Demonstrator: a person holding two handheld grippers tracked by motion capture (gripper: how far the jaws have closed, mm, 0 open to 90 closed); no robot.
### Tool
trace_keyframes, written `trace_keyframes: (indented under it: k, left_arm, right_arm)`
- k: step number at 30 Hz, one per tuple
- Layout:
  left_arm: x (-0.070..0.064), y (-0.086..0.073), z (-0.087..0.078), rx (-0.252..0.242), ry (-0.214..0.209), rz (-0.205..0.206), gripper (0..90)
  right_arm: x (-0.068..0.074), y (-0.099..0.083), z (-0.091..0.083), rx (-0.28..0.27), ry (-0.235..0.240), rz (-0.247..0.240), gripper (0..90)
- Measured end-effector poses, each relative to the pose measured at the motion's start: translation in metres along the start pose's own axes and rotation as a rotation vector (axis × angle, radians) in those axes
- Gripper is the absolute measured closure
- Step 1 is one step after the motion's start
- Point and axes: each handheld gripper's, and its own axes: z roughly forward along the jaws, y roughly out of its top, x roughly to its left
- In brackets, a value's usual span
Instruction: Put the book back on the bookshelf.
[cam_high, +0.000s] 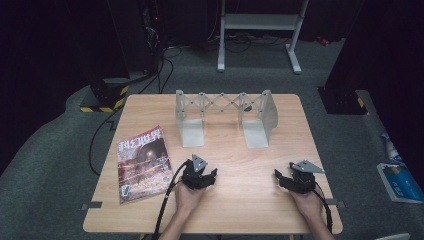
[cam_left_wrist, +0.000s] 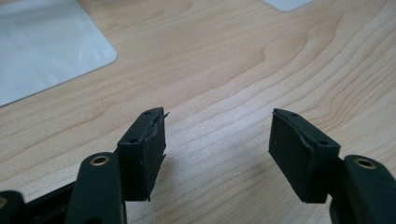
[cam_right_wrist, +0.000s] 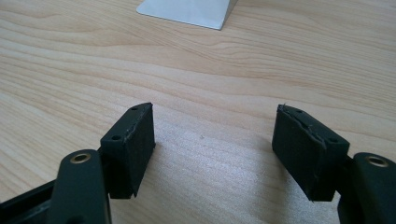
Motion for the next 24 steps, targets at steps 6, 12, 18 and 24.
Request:
trace_keyframes:
  k: [6, 12, 18, 24]
  left_arm:
    - [0.005, -0.003, -0.013, 0.023, -0.041, -0.038, 36.1]
    - [0.008, -0.007, -0.014, 0.010, -0.036, -0.086, 35.9]
    - [0.010, -0.001, -0.032, -0.059, 0.007, -0.105, 35.8]
    - [0.025, -0.003, -0.049, -0.057, 0.061, -0.147, 35.3]
  right_arm:
    - [0.000, 0.000, 0.000, -0.004, -0.007, -0.001, 29.8]
    - [-0.001, 0.000, 0.001, -0.004, 0.004, -0.010, 29.3]
    - [0.000, 0.001, 0.002, -0.001, -0.006, 0.001, 29.6]
    - [0.000, 0.003, 0.003, 0.001, -0.003, 0.004, 29.9]
